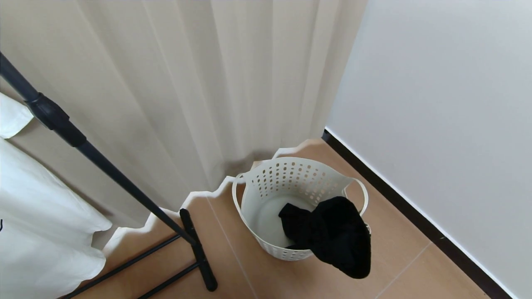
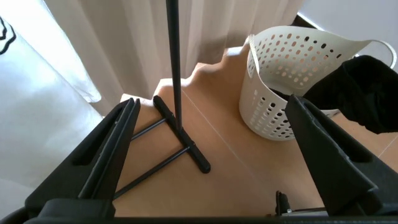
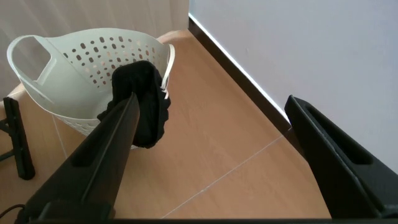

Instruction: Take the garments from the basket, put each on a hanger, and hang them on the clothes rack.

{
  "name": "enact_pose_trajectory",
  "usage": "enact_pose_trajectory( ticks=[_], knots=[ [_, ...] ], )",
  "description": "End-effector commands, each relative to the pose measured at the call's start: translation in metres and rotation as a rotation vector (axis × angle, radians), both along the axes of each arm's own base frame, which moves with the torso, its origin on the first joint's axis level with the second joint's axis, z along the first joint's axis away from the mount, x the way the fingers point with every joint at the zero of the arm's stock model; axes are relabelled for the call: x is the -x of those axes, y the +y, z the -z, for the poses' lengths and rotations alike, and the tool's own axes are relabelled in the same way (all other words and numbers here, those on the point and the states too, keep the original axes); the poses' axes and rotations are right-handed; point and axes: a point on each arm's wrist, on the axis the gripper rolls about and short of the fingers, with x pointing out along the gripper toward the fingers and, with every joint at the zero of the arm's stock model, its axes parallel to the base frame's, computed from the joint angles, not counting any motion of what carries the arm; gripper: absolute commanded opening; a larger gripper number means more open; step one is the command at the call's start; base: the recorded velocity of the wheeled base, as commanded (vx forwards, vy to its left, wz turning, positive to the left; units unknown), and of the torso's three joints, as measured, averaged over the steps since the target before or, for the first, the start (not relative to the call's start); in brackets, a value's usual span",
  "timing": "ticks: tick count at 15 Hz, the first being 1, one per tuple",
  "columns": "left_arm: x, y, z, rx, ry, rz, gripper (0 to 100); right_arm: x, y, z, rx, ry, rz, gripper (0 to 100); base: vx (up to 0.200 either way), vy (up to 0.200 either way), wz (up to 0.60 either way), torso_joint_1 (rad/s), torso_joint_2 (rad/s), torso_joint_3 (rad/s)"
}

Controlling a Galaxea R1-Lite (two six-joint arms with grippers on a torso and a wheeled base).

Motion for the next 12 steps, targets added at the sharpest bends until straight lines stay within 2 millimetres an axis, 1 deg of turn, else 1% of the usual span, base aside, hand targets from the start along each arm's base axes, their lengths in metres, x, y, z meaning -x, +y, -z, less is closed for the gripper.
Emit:
enact_pose_trajectory(
  ticks=[1,12],
  knots=[
    [0.0000,0.0000,0.0001,0.000,0.000,0.000,100,-0.0001,0.0000,-0.0001,-0.001,0.001,0.000,100,0.000,0.000,0.00,0.002,0.00,-0.203],
    [0.0001,0.0000,-0.0004,0.009,-0.001,-0.001,100,0.0000,0.0000,-0.0004,0.000,0.012,-0.002,100,0.000,0.000,0.00,0.005,0.00,-0.195]
  ],
)
